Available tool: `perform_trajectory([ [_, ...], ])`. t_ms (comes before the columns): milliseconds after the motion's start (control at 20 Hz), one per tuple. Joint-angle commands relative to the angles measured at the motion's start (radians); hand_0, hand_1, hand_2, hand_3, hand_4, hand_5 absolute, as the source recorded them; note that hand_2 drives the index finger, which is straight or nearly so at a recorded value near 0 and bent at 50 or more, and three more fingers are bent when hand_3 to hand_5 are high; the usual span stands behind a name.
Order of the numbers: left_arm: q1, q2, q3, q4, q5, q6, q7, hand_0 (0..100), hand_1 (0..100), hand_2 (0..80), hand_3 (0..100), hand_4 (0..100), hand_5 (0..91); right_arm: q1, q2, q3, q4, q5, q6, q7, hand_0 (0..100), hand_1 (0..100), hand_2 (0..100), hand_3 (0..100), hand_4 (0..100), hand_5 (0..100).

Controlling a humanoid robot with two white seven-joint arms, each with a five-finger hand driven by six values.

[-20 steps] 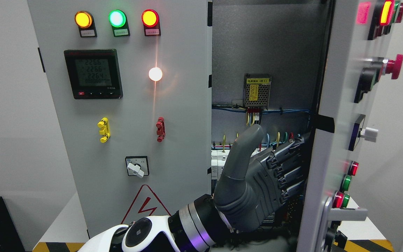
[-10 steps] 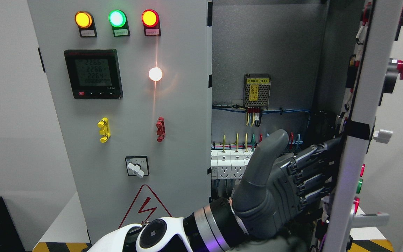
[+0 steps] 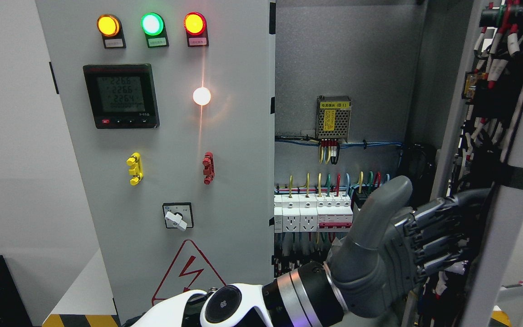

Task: Open door with both hands
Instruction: 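Push the button-panel door outward with the left hand, swinging it open, then keep pushing the button-panel door wide open with the left hand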

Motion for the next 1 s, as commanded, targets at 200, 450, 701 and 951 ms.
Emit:
perform_trajectory([
  [200,-0.041,-0.142,-0.033,0.089,-0.001,0.002,0.001,0,0,0.0,0,0,0.0,0.000,0.000,0.000,0.000,-0.025,0.000,-0.001,19,0,0,0,0,0],
  [450,-0.073,-0.189,-0.051,0.130,-0.001,-0.001,0.001,0,0,0.0,0,0,0.0,0.000,0.000,0.000,0.000,-0.025,0.000,-0.001,19,0,0,0,0,0],
  [701,-0.088,-0.228,-0.062,0.164,-0.002,-0.001,0.001,0,0,0.0,0,0,0.0,0.000,0.000,0.000,0.000,-0.025,0.000,-0.001,19,0,0,0,0,0],
  [951,-0.104,-0.266,-0.082,0.195,-0.002,-0.003,0.001,0,0,0.0,0,0,0.0,0.000,0.000,0.000,0.000,-0.025,0.000,-0.001,19,0,0,0,0,0],
])
